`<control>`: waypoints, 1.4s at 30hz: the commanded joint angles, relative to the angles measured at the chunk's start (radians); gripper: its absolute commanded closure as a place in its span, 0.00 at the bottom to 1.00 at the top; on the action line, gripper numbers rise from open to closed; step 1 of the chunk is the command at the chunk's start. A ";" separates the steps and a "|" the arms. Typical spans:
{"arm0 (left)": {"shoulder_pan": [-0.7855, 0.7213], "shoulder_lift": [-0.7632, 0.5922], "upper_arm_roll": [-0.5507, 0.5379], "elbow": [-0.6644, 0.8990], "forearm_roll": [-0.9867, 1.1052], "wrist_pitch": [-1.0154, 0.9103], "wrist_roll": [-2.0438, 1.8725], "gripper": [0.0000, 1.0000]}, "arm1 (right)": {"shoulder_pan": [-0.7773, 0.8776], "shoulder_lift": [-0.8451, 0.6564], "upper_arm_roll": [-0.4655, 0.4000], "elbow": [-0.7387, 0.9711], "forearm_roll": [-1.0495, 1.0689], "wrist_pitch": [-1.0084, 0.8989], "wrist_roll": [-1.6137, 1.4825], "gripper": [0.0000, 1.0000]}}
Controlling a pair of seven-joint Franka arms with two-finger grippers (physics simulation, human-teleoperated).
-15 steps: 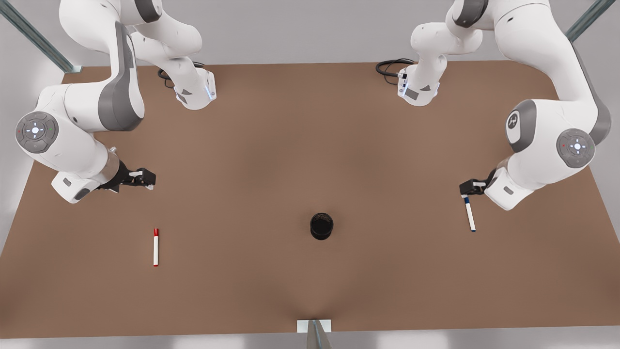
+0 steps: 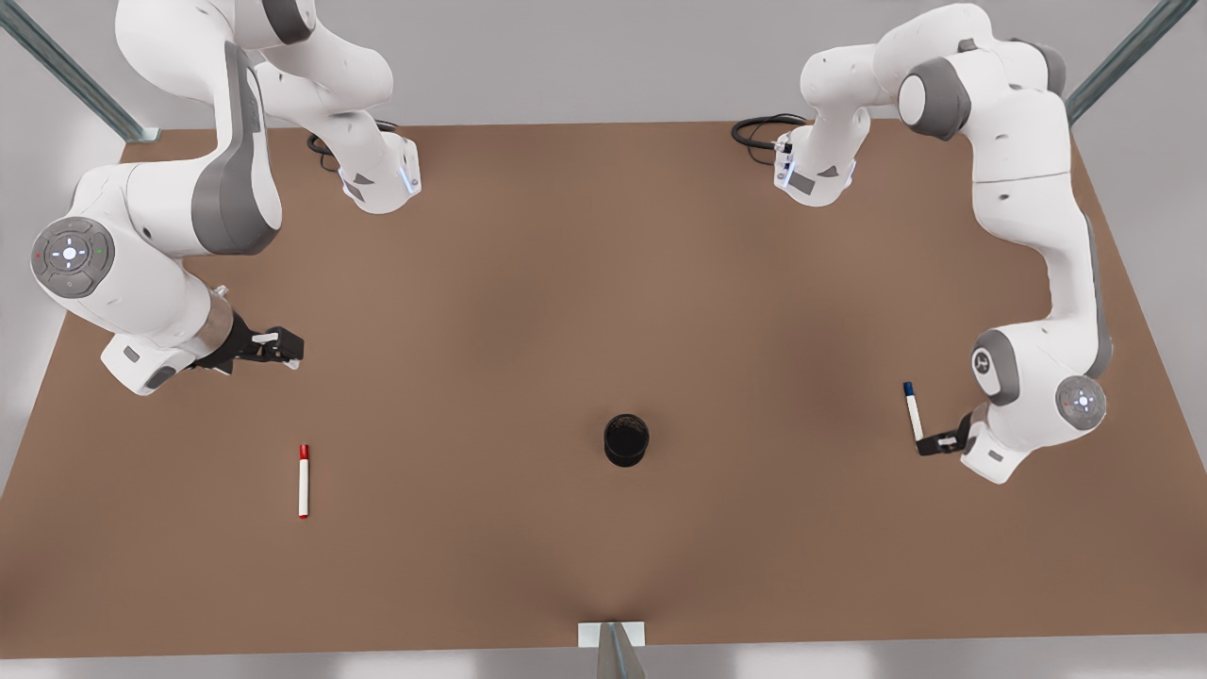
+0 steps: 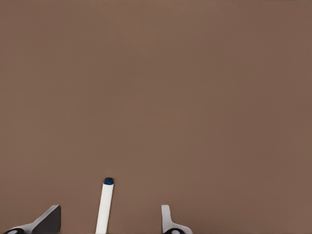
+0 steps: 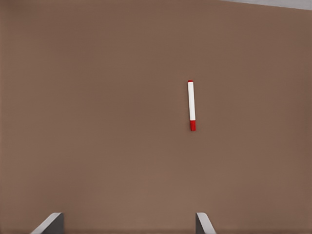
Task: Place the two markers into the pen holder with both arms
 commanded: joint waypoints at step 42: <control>0.020 0.109 0.007 -0.105 -0.006 0.215 0.162 0.55 | -0.066 0.091 0.003 -0.231 0.013 0.356 0.008 0.00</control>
